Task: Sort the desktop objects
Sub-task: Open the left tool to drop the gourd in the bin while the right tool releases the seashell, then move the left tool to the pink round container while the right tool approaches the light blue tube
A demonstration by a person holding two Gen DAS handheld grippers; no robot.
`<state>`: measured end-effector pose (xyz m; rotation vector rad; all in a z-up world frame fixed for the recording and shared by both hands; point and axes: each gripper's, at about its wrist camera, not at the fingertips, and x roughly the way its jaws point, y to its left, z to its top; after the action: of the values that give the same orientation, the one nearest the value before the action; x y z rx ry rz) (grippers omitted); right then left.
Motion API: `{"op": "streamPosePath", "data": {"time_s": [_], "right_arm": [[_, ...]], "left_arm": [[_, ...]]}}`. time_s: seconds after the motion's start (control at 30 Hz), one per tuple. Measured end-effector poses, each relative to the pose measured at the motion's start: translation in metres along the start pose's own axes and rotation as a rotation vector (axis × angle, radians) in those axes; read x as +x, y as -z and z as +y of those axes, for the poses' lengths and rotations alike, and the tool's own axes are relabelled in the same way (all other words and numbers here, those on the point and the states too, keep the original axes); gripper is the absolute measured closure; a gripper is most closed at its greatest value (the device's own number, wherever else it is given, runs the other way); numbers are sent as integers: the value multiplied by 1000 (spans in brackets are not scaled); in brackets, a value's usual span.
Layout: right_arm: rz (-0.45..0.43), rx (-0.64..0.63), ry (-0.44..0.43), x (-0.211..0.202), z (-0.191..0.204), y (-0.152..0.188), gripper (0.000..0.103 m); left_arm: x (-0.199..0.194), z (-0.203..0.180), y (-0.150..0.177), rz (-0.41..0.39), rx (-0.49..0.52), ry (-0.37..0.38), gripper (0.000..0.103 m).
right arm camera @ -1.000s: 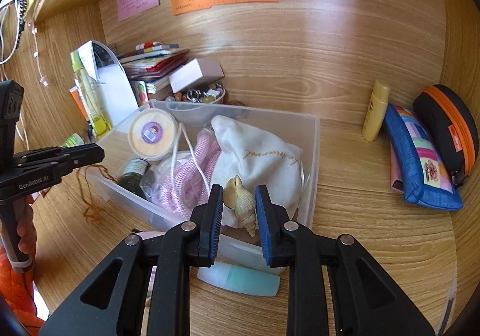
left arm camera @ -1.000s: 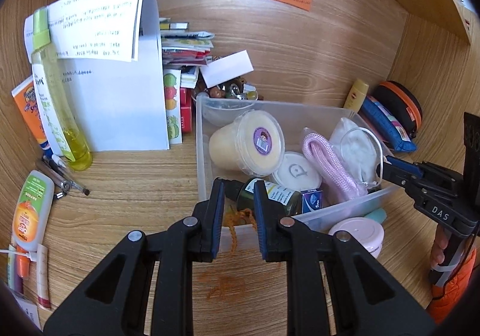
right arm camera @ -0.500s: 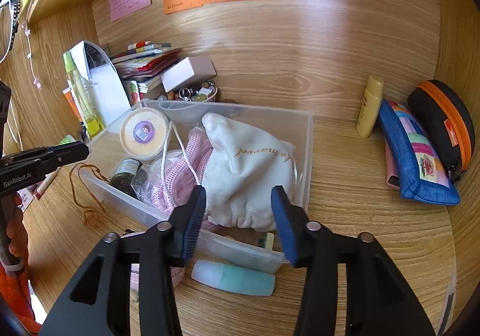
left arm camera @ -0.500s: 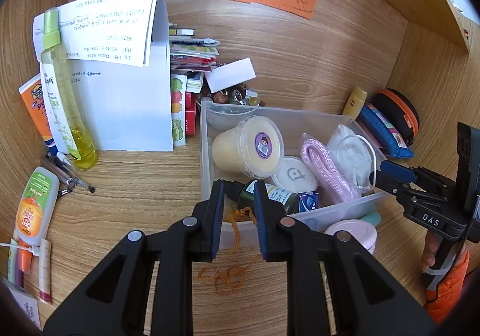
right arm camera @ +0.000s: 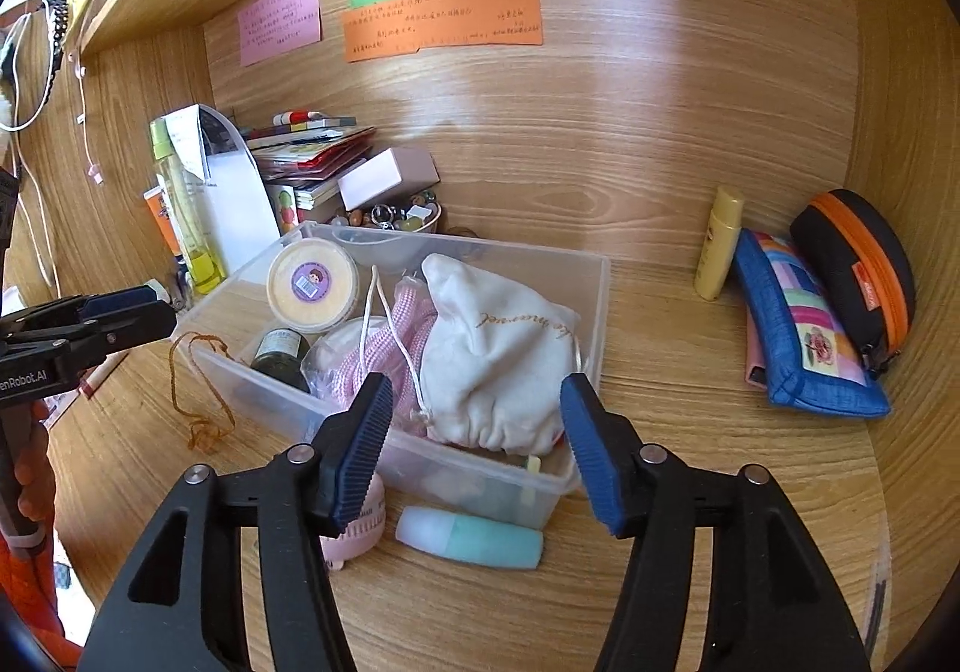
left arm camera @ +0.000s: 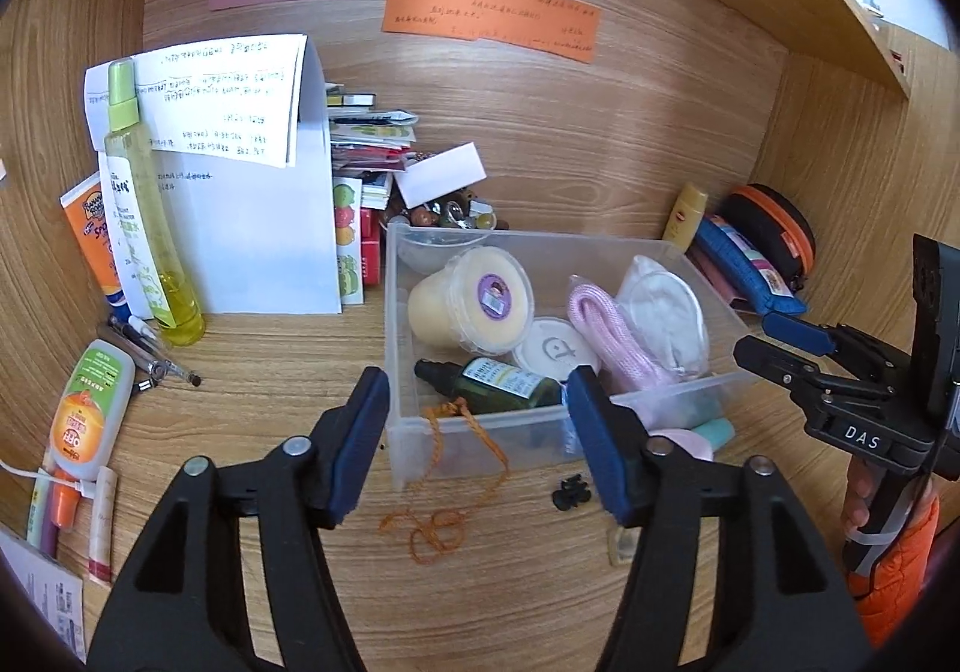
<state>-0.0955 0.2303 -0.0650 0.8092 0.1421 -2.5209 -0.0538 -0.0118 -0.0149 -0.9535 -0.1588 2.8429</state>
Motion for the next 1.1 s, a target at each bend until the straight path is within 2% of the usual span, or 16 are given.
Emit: {"op": "streamPosePath", "data": {"time_s": [0.2, 0.3, 0.47, 0.77, 1.1], "right_arm": [[3, 4, 28, -12, -7, 10, 46], [15, 16, 36, -15, -13, 17, 41], [57, 33, 47, -11, -22, 31, 40], [113, 43, 56, -5, -31, 47, 40], [153, 27, 38, 3, -26, 55, 40]], "left_arm": [[-1, -12, 9, 31, -3, 51, 33], [3, -23, 15, 56, 9, 78, 30], [14, -40, 24, 113, 22, 139, 30], [42, -71, 35, 200, 72, 203, 30], [73, -84, 38, 293, 86, 233, 30]]}}
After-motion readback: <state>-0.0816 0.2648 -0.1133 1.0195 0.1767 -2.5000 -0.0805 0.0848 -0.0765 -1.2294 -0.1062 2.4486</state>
